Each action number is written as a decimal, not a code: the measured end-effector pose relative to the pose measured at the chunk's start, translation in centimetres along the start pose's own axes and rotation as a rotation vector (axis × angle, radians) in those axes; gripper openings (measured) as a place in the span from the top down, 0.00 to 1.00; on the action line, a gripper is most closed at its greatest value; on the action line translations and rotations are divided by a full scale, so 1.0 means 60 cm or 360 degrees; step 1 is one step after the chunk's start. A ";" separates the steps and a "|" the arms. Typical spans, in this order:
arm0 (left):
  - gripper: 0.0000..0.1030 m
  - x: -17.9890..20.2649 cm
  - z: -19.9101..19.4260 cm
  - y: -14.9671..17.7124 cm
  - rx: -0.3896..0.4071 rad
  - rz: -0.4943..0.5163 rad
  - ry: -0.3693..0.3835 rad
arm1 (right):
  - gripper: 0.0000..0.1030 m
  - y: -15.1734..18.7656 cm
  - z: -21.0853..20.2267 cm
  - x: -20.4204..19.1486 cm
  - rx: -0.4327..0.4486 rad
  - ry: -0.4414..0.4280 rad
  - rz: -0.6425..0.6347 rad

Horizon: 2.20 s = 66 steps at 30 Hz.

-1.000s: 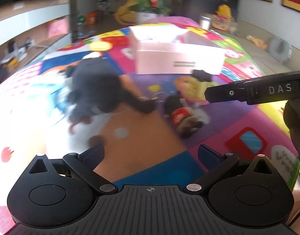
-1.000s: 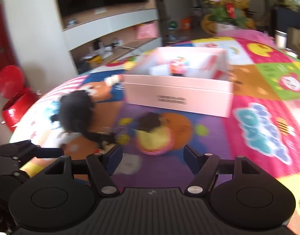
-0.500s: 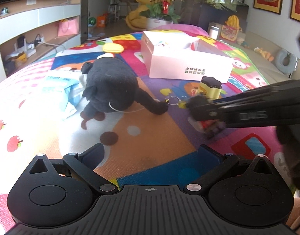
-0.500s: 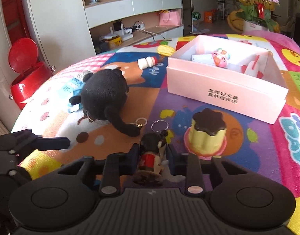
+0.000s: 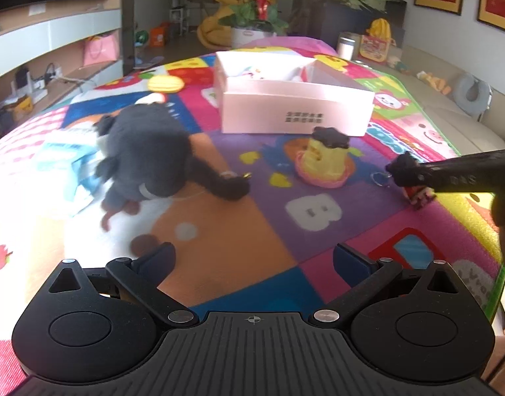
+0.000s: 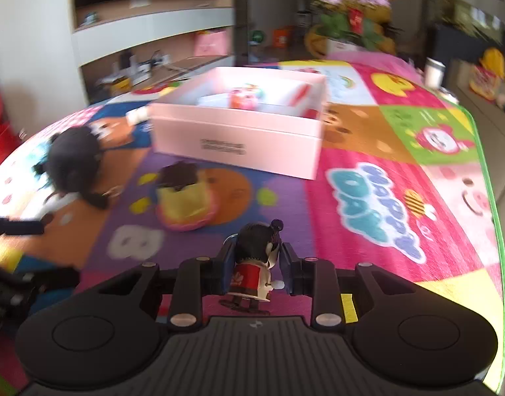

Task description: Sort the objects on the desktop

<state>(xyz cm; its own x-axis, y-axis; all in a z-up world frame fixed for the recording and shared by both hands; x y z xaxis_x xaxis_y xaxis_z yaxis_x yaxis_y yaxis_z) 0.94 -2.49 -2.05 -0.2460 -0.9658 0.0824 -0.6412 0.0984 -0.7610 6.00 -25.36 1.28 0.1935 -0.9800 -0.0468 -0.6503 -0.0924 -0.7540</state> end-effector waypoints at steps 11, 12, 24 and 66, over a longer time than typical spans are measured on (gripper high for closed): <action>0.00 0.073 0.058 -0.063 0.0085 0.0185 0.0084 | 0.28 0.010 0.009 0.052 0.0174 0.0035 0.0241; 0.01 0.080 0.066 -0.065 0.0080 0.0202 0.0091 | 0.24 0.009 0.006 0.054 0.0196 0.0029 0.0257; 0.34 0.114 0.137 -0.093 0.0039 0.0287 0.0107 | 0.08 0.011 0.013 0.085 0.0209 0.0029 0.0477; 0.00 0.022 0.056 -0.024 -0.0021 0.0125 -0.0062 | 0.00 0.053 -0.010 0.012 -0.0077 -0.0031 0.0161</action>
<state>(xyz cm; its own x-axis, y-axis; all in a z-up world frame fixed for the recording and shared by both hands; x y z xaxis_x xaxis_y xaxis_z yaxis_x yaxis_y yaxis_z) 3.98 -4.73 -3.02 -0.2674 -0.9636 -0.0027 -0.6307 0.1771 -0.7555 3.61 -26.44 -0.76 0.1391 -0.9811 -0.1343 -0.7019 -0.0020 -0.7123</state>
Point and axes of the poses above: each gripper's, at about its wrist camera, not at the fingertips, and z roughly the way its jaws point, x to its right, y to its underside, the point moved 5 cm from there along z, roughly the way its jaws point, and after that the axes turned 1 degree about x, right-handed, at the moved point
